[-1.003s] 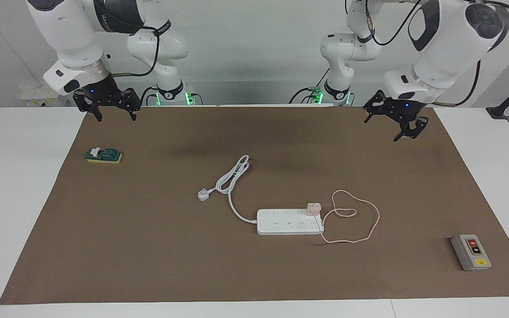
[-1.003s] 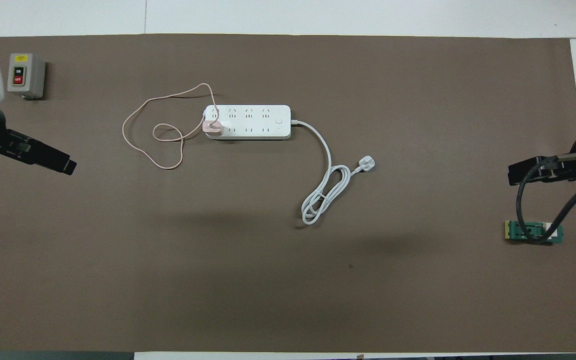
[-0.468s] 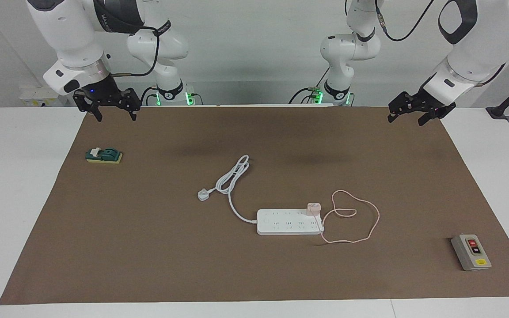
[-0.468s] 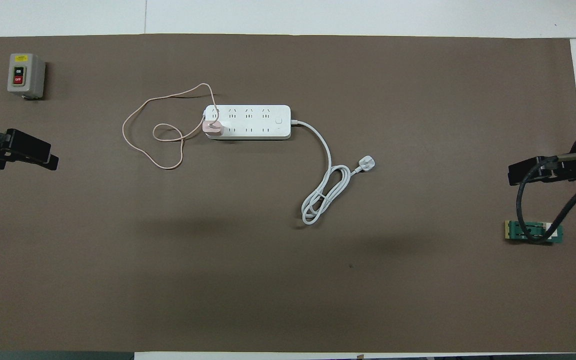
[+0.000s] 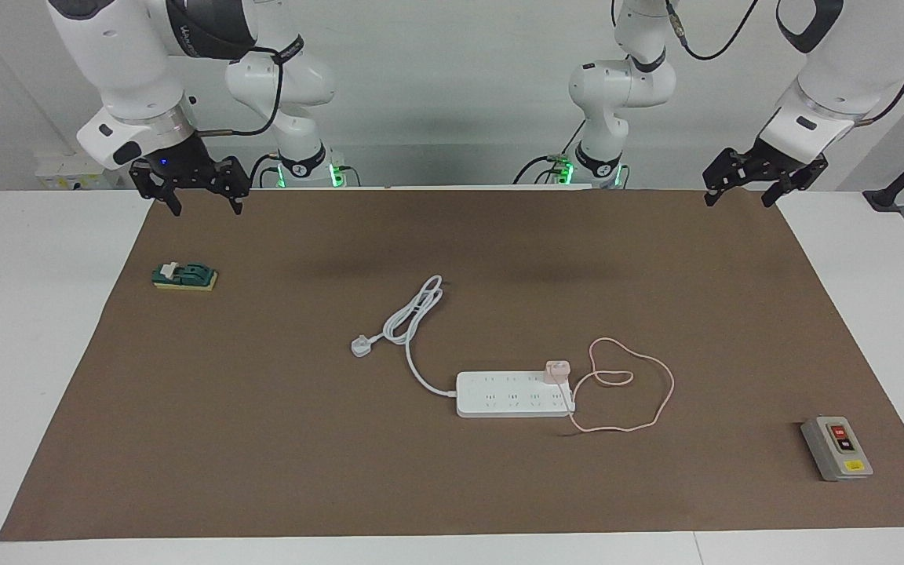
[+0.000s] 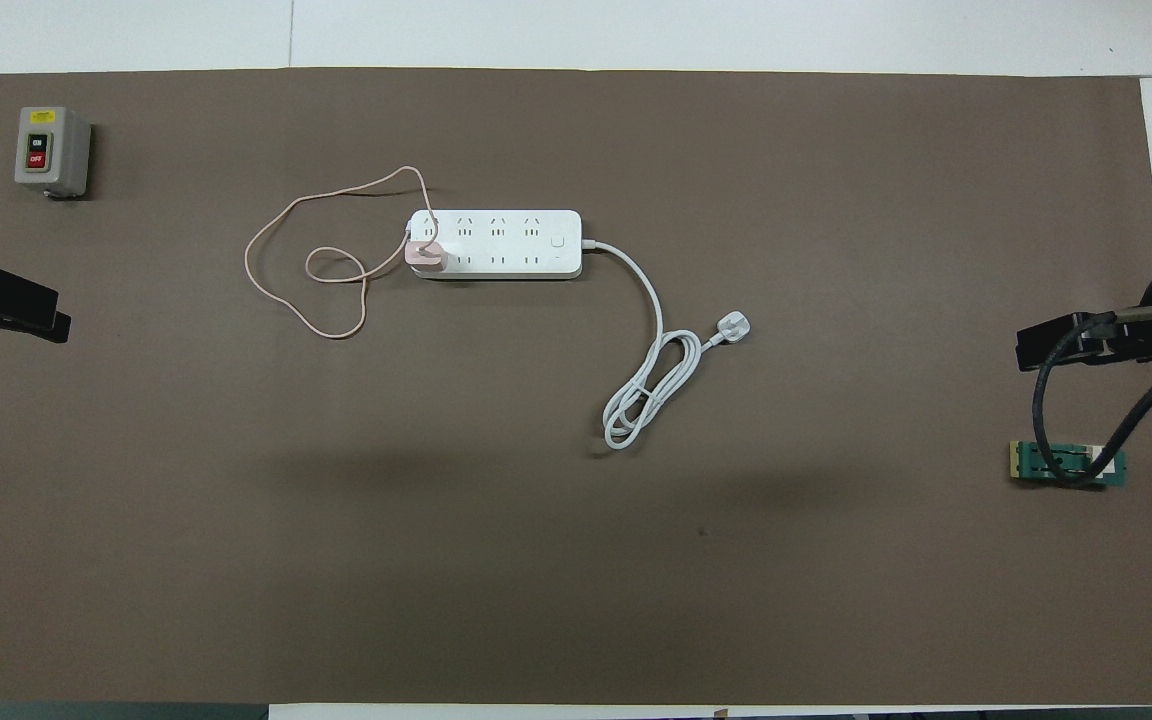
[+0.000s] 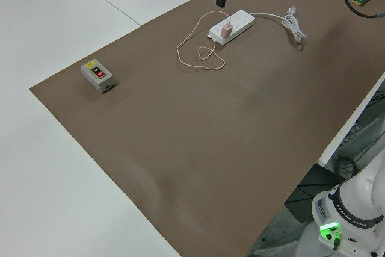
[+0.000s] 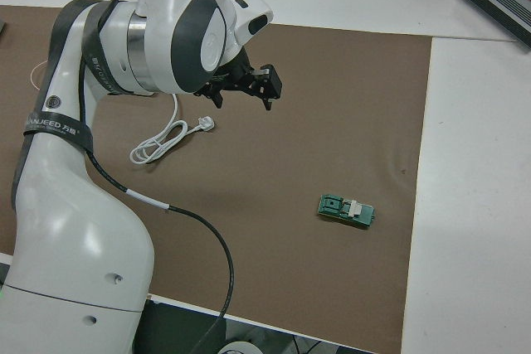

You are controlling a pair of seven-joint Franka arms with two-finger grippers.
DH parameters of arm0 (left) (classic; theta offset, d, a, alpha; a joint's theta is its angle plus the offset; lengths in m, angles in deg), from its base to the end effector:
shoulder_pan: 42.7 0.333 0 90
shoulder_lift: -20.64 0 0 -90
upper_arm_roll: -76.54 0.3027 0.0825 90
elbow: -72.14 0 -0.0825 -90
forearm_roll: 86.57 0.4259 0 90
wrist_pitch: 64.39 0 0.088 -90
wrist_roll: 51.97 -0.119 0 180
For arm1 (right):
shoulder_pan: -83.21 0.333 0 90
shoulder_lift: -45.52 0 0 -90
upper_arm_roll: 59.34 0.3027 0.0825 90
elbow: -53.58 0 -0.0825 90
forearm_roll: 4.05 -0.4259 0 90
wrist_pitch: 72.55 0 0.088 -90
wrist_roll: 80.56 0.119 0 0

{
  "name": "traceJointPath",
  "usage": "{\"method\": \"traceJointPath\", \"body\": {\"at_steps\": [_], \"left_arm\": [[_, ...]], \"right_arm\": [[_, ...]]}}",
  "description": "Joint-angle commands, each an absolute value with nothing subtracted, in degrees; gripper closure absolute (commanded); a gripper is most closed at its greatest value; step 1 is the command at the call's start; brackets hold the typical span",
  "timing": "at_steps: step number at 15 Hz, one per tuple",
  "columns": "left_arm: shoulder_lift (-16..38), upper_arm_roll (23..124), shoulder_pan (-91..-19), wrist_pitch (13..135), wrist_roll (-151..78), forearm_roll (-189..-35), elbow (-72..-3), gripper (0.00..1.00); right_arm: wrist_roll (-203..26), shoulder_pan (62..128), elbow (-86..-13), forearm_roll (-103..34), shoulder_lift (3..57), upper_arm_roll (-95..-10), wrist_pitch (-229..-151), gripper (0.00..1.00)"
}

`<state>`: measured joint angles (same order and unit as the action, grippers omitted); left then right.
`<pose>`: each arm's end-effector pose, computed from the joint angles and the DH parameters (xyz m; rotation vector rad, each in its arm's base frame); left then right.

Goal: Plug charger into power strip

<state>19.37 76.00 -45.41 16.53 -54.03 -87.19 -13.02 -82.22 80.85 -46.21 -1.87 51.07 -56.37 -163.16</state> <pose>0.5843 -0.0345 0.6158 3.1246 -0.1468 -0.1507 0.5640 0.0026 0.5687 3.0969 0.0632 -0.0990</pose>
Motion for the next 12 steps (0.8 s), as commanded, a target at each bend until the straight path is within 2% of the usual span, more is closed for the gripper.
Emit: {"method": "traceJointPath", "body": {"at_steps": [1, 12], "left_arm": [[22.3, 76.01, -45.6, 17.26, -53.03, -86.04, -15.22, 0.0], [21.87, 76.45, -45.52, 18.76, -53.2, -85.51, -15.49, 0.0]], "right_arm": [[-82.32, 79.78, -47.06, -3.09, 52.03, -55.82, -163.43, 0.0], [-82.32, 79.78, -47.06, -3.09, 52.03, -55.82, -163.34, 0.0]]}}
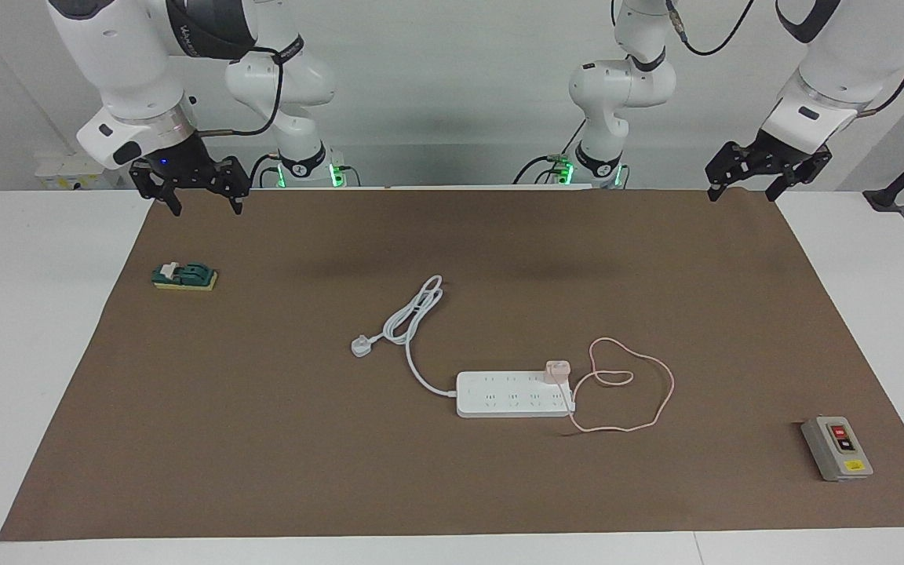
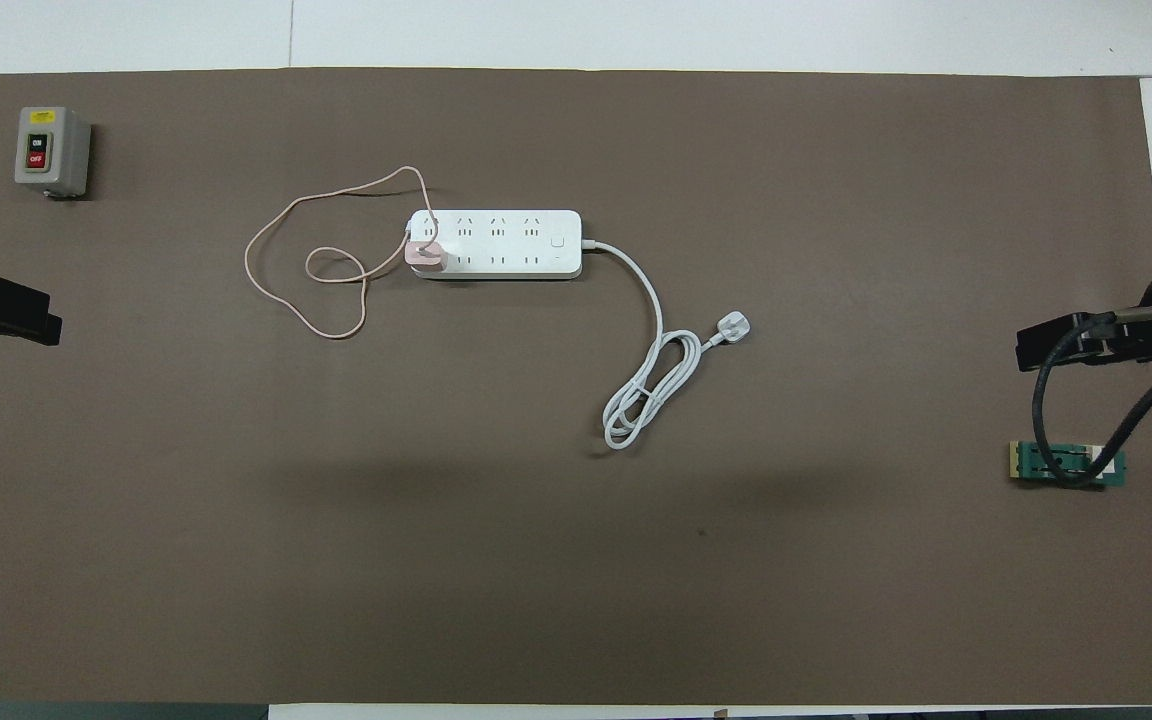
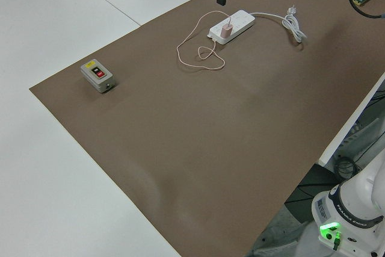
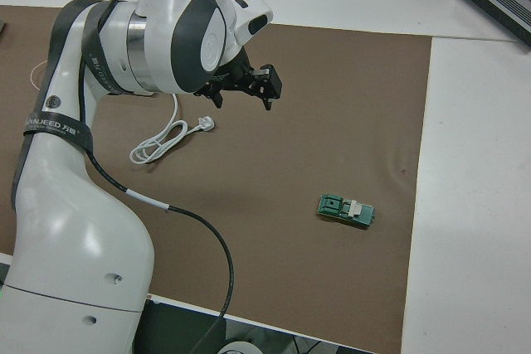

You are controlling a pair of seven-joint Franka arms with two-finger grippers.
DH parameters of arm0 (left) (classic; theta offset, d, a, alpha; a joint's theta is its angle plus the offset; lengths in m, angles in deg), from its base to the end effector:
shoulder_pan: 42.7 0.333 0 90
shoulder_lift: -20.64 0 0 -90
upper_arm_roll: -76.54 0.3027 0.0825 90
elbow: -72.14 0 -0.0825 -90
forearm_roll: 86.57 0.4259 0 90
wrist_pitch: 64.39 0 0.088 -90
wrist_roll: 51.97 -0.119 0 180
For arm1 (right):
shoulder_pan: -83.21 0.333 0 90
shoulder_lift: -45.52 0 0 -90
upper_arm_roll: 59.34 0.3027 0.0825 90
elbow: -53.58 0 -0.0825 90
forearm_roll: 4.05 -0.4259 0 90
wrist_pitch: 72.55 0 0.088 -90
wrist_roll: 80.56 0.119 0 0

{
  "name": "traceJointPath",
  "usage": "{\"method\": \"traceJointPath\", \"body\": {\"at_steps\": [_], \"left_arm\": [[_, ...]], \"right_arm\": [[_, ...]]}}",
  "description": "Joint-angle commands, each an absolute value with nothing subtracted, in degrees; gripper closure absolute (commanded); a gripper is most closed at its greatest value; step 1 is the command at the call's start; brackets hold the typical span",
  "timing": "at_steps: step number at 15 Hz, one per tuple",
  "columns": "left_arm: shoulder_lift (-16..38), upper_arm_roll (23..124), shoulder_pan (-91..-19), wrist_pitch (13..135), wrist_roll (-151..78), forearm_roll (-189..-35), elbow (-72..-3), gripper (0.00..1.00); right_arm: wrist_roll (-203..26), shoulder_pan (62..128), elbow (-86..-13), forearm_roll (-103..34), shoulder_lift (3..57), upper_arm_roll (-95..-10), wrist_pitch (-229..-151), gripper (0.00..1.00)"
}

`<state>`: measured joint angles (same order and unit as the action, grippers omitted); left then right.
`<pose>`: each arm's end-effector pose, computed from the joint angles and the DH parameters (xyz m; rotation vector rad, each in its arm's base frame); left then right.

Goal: Plug charger into power strip

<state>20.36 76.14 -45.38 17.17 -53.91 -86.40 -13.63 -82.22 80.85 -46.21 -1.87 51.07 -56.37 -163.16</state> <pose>0.5808 -0.0309 0.6214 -3.1325 0.1368 0.1229 0.5640 0.0026 0.5687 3.0969 0.0632 -0.0990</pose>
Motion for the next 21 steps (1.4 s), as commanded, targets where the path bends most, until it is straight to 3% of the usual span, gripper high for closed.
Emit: {"method": "traceJointPath", "body": {"at_steps": [1, 21], "left_arm": [[21.52, 76.71, -45.52, 18.67, -53.2, -85.43, -14.96, 0.0], [19.76, 76.71, -46.39, 17.62, -53.29, -85.69, -14.25, 0.0]], "right_arm": [[-82.23, 79.78, -47.06, -3.09, 52.03, -55.82, -163.34, 0.0], [-82.23, 79.43, -47.06, -3.09, 52.03, -55.99, -163.26, 0.0]]}}
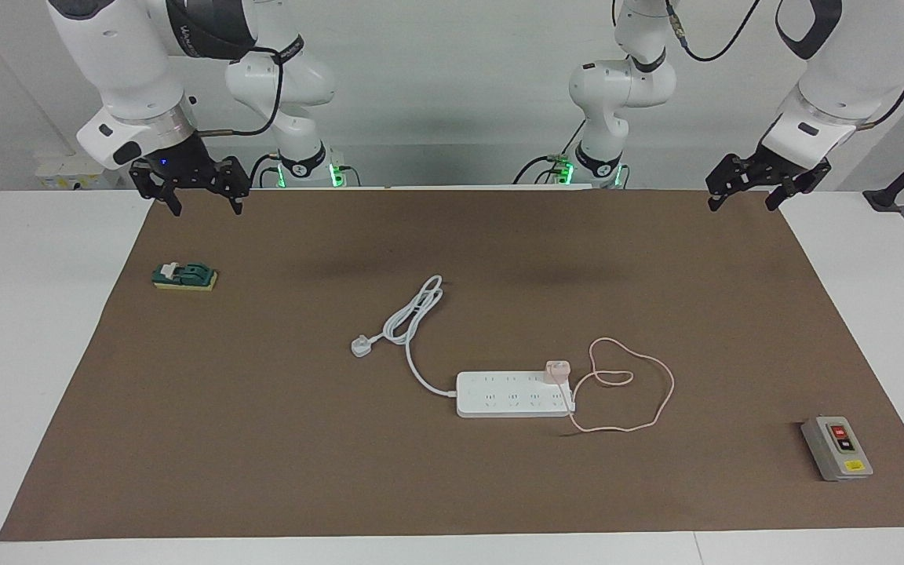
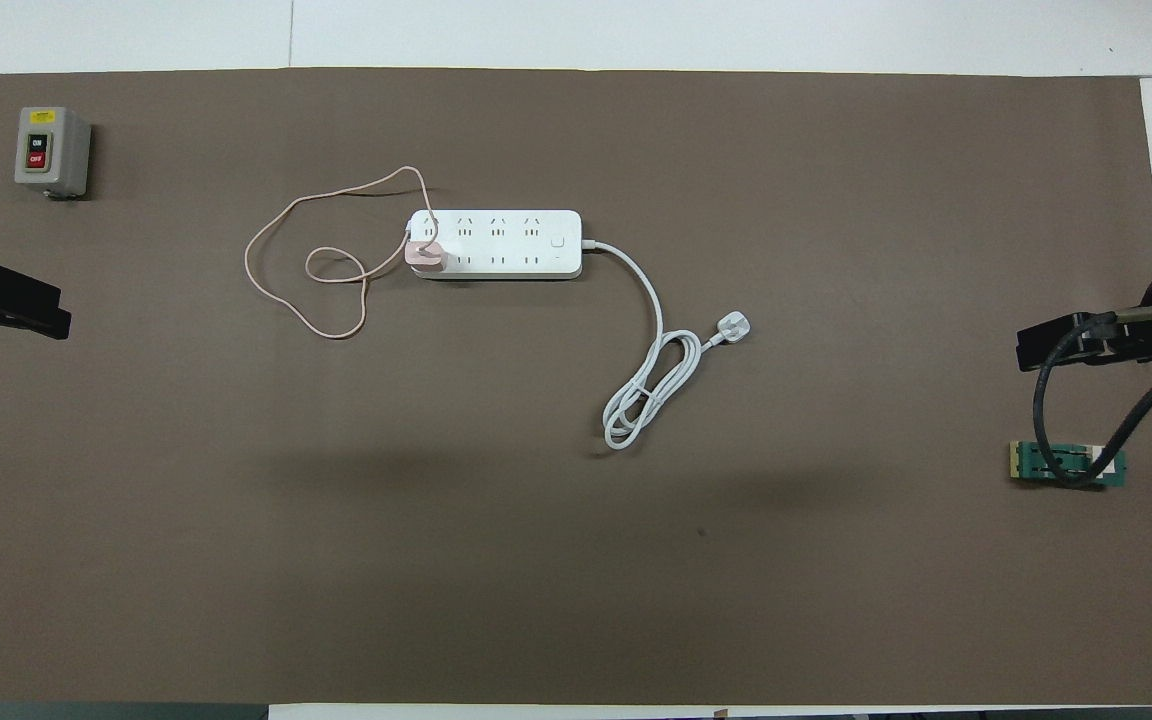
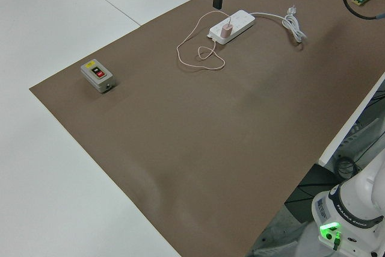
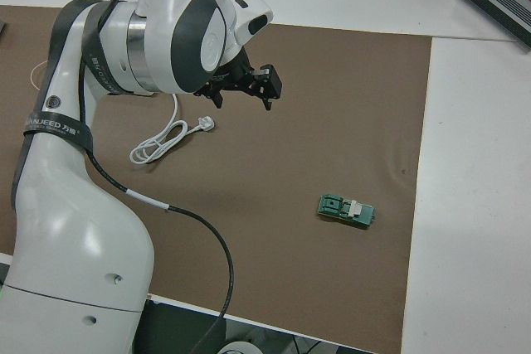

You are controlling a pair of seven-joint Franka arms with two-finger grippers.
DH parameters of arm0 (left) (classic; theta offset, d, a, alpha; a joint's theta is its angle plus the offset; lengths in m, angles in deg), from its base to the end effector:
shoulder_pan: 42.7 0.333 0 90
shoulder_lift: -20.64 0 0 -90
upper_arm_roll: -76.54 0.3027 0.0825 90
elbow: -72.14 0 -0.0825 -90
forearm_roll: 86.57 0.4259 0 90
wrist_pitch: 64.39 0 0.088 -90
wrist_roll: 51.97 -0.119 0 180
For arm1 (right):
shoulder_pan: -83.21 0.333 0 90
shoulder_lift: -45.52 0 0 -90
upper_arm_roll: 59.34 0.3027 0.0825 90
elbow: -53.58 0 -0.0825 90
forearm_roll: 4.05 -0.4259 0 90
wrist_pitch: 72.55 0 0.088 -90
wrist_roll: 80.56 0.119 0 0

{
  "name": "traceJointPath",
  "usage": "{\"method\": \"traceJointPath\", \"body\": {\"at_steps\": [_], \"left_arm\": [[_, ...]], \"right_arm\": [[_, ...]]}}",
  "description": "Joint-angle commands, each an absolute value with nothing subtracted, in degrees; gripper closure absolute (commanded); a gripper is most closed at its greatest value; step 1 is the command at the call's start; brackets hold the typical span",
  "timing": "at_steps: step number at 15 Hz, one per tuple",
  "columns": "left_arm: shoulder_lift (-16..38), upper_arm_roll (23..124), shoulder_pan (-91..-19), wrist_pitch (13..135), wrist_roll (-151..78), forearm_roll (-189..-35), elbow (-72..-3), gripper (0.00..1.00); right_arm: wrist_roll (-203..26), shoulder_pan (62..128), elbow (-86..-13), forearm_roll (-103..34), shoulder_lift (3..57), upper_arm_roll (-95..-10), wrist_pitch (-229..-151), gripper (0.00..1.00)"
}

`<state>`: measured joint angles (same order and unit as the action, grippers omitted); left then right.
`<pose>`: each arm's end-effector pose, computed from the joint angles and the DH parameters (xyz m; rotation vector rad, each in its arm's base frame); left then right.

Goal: Plug charger into power strip

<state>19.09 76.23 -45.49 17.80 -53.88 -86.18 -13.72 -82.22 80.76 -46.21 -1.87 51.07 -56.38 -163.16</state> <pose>0.5884 -0.0309 0.6085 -3.1278 0.1359 0.1426 0.5640 0.0016 0.5687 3.0971 0.0605 -0.0990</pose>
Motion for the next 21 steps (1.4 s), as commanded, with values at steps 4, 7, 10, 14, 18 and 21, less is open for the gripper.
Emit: {"method": "traceJointPath", "body": {"at_steps": [4, 7, 10, 14, 18, 21], "left_arm": [[20.64, 76.71, -46.4, 17.44, -53.29, -85.69, -14.52, 0.0], [22.04, 76.63, -46.57, 19.8, -53.38, -85.78, -17.23, 0.0], [21.61, 76.71, -46.92, 19.99, -53.47, -86.04, -17.68, 0.0], [21.44, 76.71, -47.01, 21.04, -53.47, -86.13, -18.47, 0.0], [20.64, 76.71, -46.92, 21.57, -53.47, -86.3, -18.56, 0.0], [20.64, 76.71, -46.92, 21.57, -53.47, -86.3, -18.47, 0.0]], "right_arm": [[-82.49, 79.34, -47.06, -3.0, 52.11, -56.35, -162.55, 0.0], [-82.76, 78.12, -47.06, -3.0, 52.11, -56.44, -161.68, 0.0], [-82.67, 77.94, -47.06, -3.0, 52.11, -56.52, -161.41, 0.0], [-82.67, 77.59, -47.06, -3.0, 52.2, -56.52, -161.41, 0.0], [-82.67, 77.67, -47.06, -3.0, 52.2, -56.52, -161.41, 0.0], [-82.67, 77.67, -47.06, -3.0, 52.29, -56.52, -161.41, 0.0]]}}
